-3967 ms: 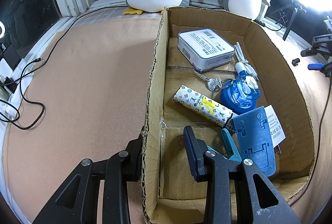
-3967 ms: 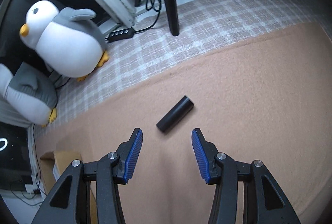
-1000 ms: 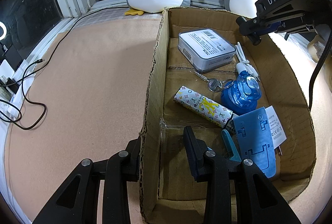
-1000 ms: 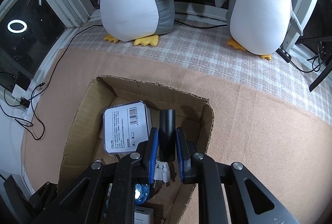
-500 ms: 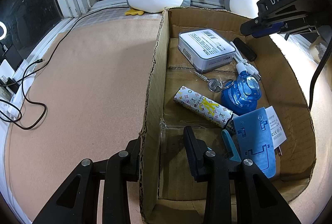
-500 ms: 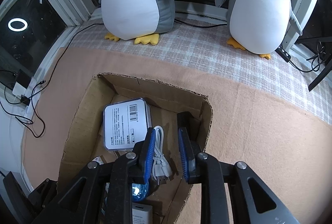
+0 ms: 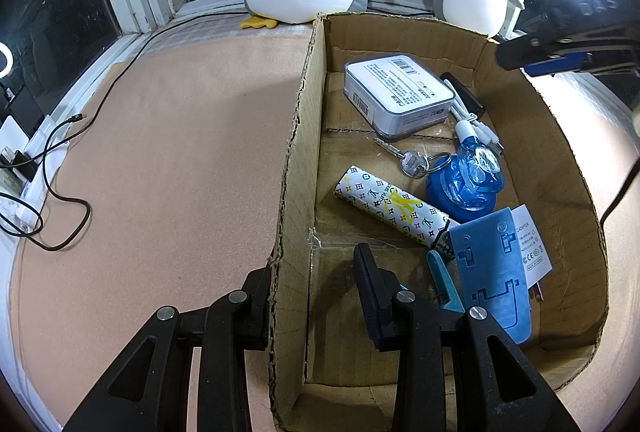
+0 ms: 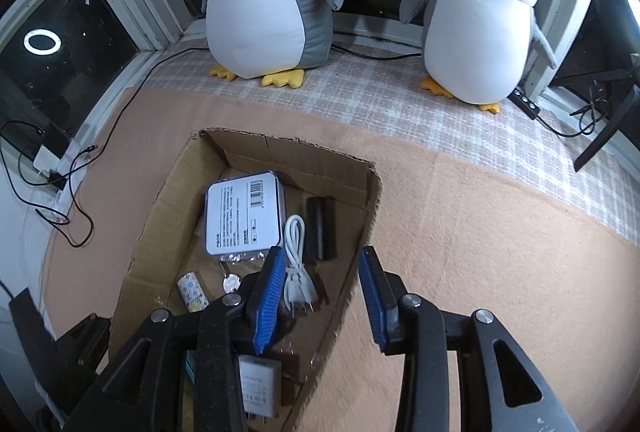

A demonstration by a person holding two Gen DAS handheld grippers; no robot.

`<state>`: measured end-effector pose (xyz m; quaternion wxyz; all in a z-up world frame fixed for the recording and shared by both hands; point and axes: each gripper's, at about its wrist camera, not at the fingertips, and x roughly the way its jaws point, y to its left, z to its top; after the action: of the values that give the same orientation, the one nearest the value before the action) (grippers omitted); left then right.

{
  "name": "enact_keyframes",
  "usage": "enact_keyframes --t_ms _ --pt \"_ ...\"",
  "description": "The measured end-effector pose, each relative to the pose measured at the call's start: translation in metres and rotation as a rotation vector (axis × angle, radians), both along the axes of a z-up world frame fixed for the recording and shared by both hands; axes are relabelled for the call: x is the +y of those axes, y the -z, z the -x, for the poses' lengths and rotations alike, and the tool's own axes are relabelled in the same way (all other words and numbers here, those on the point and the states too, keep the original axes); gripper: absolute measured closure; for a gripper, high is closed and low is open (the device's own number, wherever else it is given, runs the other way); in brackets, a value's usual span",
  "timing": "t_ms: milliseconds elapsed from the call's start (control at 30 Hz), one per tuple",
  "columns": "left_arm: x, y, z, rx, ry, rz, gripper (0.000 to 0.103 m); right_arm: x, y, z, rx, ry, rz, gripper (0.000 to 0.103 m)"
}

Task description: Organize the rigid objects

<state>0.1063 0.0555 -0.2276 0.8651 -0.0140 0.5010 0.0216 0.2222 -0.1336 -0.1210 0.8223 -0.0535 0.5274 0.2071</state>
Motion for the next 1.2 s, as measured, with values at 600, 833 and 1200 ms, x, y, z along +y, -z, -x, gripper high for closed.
enact_keyframes --t_ms 600,833,1200 --pt "-0.008 -0.046 0.019 -0.054 0.006 -0.024 0.067 -0.067 -0.061 0.085 -0.154 0.049 -0.073 0.046" --pt "-0.021 -0.089 0.044 -0.113 0.038 -0.027 0.066 -0.084 -0.078 0.126 -0.193 0.064 -0.102 0.041" --pt "-0.05 -0.151 0.086 -0.226 0.098 -0.059 0.049 -0.09 -0.095 0.186 -0.301 0.09 -0.131 0.036"
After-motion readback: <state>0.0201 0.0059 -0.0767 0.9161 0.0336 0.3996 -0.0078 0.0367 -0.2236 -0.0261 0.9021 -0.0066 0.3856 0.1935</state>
